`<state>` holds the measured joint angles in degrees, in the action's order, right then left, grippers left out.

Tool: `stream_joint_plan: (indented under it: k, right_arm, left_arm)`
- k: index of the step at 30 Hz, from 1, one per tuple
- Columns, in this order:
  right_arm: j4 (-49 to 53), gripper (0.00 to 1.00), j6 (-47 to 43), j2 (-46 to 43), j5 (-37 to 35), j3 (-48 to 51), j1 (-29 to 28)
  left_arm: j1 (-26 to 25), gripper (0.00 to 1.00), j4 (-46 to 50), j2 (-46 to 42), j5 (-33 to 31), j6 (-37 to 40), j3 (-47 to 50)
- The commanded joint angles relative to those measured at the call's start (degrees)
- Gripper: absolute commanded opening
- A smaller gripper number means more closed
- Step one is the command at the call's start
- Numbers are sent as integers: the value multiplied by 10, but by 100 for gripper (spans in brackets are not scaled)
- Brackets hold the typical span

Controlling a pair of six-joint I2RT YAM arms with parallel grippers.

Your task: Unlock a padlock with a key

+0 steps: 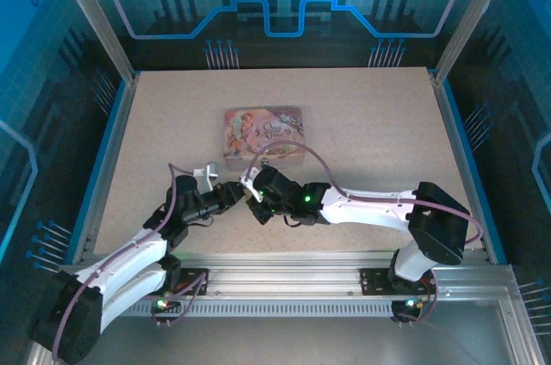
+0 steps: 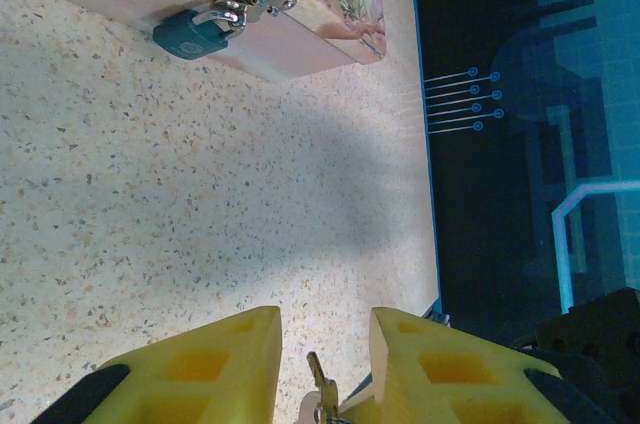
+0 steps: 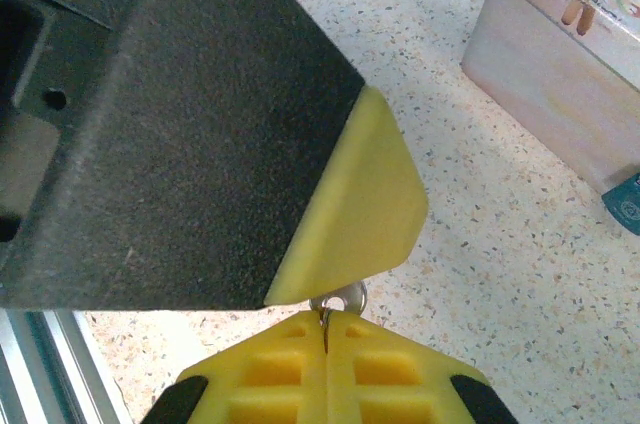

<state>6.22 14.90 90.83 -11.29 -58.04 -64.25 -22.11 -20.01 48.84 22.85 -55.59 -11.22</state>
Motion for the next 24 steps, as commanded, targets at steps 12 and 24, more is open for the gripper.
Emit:
stream_joint_plan:
  k: [12,24]
  right_arm:
    - [-13,0,-13,-21,9,6,-12]
    - [9,56,-24,-185,110,73,39]
  left_arm:
    - [7,0,-51,21,21,10,-15]
    - [7,0,62,-27,19,285,-84]
